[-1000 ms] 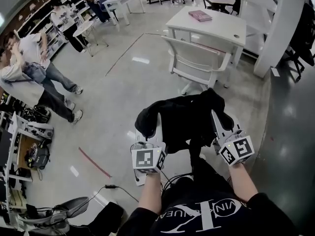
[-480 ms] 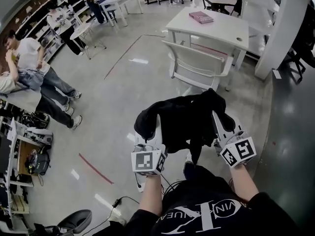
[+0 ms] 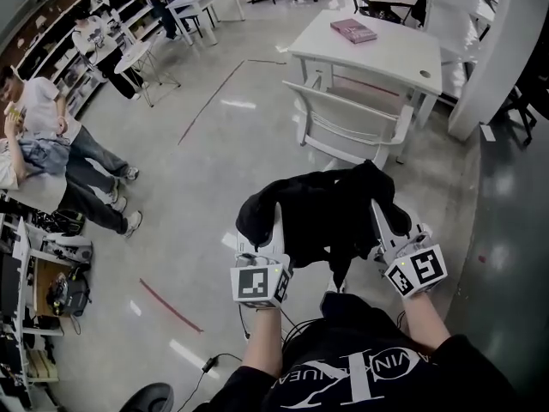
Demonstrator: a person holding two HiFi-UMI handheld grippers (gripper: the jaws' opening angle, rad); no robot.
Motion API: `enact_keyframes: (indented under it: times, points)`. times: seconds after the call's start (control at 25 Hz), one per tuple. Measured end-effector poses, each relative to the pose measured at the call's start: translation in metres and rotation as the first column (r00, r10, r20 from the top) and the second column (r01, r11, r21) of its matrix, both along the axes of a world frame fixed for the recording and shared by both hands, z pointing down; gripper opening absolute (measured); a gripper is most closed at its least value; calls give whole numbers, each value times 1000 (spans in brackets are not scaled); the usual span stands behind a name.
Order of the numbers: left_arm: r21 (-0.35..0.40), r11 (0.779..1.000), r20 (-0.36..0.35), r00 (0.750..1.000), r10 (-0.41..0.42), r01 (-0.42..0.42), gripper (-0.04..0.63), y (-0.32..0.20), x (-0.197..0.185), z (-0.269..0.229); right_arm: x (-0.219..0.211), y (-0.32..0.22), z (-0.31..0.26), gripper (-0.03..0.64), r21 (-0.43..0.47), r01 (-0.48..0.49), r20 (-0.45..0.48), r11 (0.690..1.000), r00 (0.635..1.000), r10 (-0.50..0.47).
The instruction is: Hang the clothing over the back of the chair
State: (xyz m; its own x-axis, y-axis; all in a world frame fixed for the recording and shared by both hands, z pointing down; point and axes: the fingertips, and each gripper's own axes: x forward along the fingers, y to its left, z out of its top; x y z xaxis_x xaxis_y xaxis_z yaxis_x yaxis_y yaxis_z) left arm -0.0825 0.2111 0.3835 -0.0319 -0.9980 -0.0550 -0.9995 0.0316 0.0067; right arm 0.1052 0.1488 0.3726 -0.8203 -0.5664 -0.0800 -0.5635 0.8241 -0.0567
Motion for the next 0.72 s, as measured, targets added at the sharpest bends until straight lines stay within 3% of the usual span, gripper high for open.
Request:
enact_keyframes:
  times: [0.72]
  points:
    - [21, 999, 4, 999, 32, -33, 34, -111, -32, -3, -33, -94, -5, 35, 56, -11, -45, 998, 999, 14]
